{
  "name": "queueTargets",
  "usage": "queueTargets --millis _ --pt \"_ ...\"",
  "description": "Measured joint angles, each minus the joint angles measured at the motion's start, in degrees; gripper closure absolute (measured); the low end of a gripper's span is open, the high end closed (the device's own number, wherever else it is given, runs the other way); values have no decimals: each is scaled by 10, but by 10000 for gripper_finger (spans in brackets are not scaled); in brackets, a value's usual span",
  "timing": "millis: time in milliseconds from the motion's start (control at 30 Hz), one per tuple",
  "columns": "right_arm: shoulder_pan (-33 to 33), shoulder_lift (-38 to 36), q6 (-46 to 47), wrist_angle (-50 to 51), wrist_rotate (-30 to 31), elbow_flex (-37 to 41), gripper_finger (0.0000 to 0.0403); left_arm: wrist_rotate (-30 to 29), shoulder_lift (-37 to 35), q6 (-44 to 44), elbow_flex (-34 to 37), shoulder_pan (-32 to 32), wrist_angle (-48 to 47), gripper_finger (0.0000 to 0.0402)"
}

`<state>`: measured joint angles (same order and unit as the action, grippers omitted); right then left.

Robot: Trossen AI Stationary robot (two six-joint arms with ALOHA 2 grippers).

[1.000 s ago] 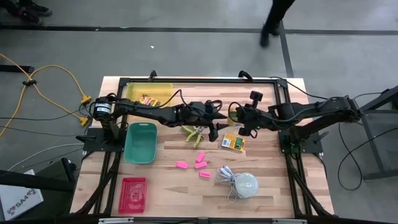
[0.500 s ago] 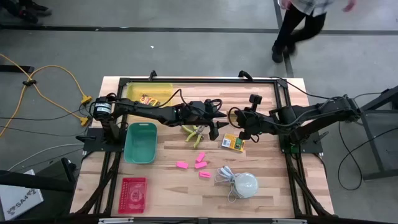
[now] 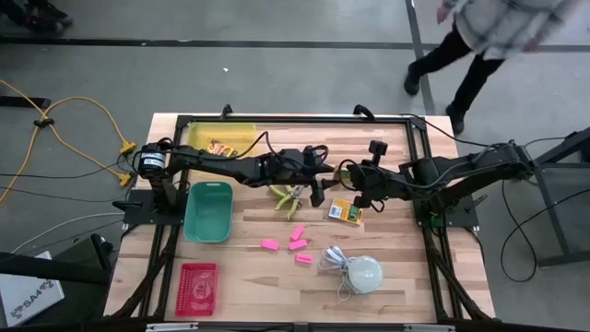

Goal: Pick & Place School Supplies
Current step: Put the top yellow crayon box into the yellow bin

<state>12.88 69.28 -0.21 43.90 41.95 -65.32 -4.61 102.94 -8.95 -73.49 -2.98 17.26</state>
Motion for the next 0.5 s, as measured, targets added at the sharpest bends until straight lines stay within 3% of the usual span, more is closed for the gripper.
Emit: queueTargets --millis 233,500 --pt "0 0 -15 -17 1 0 401 15 0 0 0 0 1 229" --pt "0 0 -16 -17 1 0 401 15 0 0 0 0 0 297"
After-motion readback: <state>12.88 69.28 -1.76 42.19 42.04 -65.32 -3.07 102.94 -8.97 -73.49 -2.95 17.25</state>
